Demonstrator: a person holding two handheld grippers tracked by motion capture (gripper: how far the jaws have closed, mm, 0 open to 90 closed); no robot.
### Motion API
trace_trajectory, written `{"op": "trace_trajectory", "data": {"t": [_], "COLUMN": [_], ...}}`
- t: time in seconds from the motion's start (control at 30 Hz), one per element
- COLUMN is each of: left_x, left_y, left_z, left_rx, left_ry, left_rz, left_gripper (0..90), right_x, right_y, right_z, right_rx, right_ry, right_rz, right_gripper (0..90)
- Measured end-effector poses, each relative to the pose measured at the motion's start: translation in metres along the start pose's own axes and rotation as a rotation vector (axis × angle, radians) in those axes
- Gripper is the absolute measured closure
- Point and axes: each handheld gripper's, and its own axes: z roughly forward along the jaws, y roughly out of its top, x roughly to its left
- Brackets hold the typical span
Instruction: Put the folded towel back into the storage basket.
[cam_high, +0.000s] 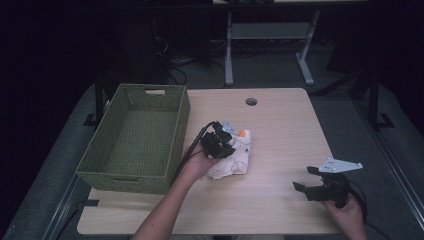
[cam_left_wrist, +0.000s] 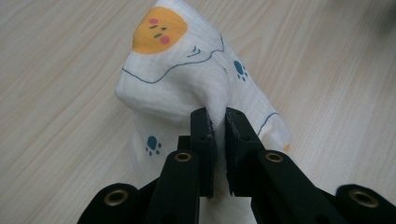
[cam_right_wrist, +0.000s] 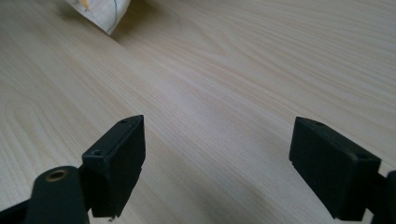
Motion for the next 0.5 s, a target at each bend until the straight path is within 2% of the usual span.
{"op": "trace_trajectory", "data": {"t": [0.23, 0.5], "left_x": [0.008, 0.016], "left_y": [0.002, 0.005], "left_z": [-0.019, -0.038], "left_rx": [-0.012, -0.020], "left_ry": [-0.016, -0.021], "left_rz": [-0.014, -0.011], "left_gripper": [83.3, 83.3], "right_x": [0.000, 0.000], "right_y": [0.000, 0.001], "right_z": [0.001, 0.002], "right_rx": [0.001, 0.006], "right_ry": [-0.001, -0.002], "right_rz": [0.001, -0.004], "right_gripper": [18.1, 18.1]}}
